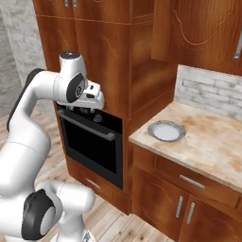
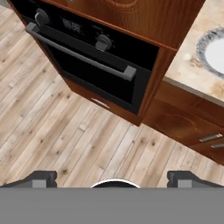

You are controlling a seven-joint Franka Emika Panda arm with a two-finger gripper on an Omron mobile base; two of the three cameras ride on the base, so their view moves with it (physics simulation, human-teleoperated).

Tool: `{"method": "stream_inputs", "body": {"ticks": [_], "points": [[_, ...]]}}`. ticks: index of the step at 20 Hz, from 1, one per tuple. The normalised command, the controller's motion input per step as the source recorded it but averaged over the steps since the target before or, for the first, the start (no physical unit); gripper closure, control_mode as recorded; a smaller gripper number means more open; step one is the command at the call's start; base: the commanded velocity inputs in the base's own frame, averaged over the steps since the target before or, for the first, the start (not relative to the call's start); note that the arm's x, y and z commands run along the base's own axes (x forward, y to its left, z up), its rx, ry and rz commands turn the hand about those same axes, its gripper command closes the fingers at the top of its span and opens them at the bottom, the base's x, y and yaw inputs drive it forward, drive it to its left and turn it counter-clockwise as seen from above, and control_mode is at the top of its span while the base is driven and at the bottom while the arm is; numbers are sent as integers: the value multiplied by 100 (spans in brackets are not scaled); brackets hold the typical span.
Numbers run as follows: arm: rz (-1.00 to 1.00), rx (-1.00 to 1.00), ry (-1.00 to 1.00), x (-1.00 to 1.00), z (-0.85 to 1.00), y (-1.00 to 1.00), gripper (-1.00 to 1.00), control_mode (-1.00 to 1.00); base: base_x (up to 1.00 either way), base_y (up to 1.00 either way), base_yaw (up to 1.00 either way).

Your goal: Take the baked cake out of the oven and place it on the plate for cooling. Then close the oven door.

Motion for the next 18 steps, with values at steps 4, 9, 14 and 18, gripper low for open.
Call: {"method": "stream_inputs", "body": {"ticks": [4,9,14,18], "points": [[0,0,0,0,0,0,-100,100,2,-40,29],[0,0,0,0,0,0,-100,100,0,-50,25],[0,0,0,0,0,0,-100,100,13,-43,18],[0,0,0,0,0,0,-100,100,27,-32,12]]}}
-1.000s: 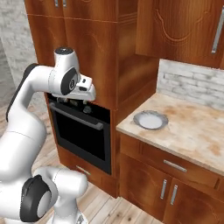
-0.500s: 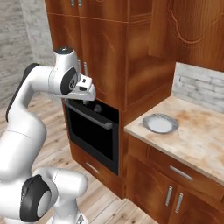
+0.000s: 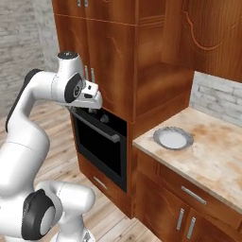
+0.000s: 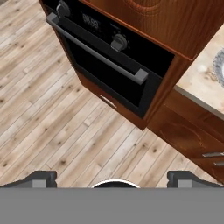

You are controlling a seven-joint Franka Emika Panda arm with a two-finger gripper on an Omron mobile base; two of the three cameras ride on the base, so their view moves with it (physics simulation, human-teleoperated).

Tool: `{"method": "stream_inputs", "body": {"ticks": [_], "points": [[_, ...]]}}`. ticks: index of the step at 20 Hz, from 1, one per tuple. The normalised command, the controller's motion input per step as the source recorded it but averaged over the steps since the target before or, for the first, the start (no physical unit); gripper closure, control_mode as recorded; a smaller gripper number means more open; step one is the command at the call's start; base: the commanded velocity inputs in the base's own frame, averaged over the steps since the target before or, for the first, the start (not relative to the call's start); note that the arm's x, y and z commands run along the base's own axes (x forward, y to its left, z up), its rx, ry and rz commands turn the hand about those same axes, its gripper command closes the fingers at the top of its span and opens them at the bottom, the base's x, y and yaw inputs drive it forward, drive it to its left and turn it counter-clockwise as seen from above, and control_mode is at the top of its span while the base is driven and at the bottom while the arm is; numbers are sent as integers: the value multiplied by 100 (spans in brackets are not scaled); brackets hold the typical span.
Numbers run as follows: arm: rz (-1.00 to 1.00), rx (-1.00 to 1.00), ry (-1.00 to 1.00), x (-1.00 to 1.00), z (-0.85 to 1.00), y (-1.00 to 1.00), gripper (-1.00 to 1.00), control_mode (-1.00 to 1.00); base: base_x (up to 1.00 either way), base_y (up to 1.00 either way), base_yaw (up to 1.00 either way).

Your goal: Take the baked cake out of the oven and place it on the plate for cooling. Then close the oven door.

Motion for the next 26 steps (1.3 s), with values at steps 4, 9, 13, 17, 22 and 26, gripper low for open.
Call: {"method": "stream_inputs", "body": {"ticks": [4,9,13,17,22,26], "points": [[0,0,0,0,0,0,-100,100,24,-32,13],[0,0,0,0,0,0,-100,100,5,-33,10],[0,0,0,0,0,0,-100,100,11,-34,11],[0,0,0,0,0,0,-100,100,24,-37,7],[0,0,0,0,0,0,-100,100,4,-11,4],[0,0,0,0,0,0,-100,100,0,0,0]]}}
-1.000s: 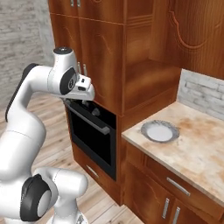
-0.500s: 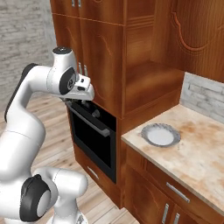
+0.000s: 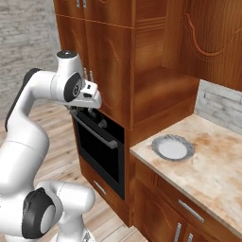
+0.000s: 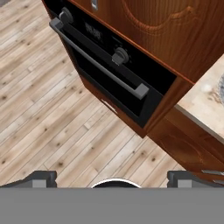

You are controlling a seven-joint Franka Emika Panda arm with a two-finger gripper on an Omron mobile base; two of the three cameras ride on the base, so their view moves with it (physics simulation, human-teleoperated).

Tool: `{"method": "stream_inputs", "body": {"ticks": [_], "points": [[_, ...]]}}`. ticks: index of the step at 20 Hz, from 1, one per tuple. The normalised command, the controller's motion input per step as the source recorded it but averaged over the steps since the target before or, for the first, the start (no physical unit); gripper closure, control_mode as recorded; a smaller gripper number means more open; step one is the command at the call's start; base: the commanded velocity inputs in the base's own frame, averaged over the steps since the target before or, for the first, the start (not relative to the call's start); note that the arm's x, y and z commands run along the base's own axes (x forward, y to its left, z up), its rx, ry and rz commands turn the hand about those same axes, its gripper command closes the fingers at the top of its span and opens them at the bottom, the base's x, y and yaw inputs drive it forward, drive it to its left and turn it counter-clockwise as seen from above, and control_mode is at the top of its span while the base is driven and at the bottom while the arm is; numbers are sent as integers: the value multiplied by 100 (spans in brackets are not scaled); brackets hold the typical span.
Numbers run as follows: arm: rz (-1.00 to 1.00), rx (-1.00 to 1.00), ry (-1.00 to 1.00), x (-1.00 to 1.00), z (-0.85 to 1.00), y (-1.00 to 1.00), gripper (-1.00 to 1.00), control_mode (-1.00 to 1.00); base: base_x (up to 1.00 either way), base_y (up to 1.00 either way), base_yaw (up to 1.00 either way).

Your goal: Take the baked cake out of the oven and place it on the plate for cooling. Then close the oven door.

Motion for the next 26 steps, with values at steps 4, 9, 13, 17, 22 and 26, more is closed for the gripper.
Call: {"method": "stream_inputs", "body": {"ticks": [4,9,13,17,22,26], "points": [[0,0,0,0,0,0,-100,100,0,0,0],[0,0,0,0,0,0,-100,100,0,0,0],[3,-3,-2,-1,-5,1,-100,-100,0,0,1],[2,-24,-9,-4,-23,37,-100,-100,0,0,0],[0,-30,0,0,-25,53,-100,-100,0,0,0],[0,-3,8,1,-29,25,-100,-100,0,0,0]]}}
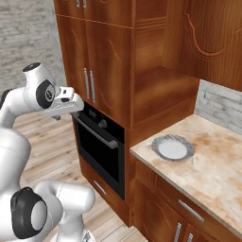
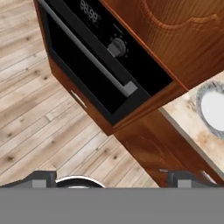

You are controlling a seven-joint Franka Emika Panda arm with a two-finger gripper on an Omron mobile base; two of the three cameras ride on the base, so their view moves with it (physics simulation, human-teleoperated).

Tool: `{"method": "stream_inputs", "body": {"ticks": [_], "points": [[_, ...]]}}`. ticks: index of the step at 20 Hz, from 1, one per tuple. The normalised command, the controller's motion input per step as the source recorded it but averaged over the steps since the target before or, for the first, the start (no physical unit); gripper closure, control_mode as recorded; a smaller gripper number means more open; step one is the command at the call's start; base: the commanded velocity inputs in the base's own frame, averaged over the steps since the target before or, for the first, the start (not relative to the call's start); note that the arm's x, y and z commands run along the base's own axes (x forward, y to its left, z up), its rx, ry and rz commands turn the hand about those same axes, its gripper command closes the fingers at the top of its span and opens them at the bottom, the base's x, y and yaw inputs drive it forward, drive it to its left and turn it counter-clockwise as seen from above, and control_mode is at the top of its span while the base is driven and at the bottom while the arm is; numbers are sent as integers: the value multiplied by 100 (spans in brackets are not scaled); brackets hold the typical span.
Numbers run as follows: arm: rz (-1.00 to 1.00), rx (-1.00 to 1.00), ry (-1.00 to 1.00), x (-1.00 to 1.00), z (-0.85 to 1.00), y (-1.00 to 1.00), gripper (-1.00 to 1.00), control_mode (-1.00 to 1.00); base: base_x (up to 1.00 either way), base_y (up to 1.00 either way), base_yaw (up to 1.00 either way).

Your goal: Take the baked cake out of the oven and place it on the plate for cooling. Then close the oven door.

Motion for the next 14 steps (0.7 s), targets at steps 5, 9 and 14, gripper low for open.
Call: {"method": "stream_inputs", "body": {"ticks": [5,9,14], "points": [[0,-2,-5,1,-28,17,-100,-100,0,0,0],[6,-22,-11,16,-34,19,-100,-100,0,0,0],[14,-32,-10,18,-30,17,-100,-100,0,0,0]]}}
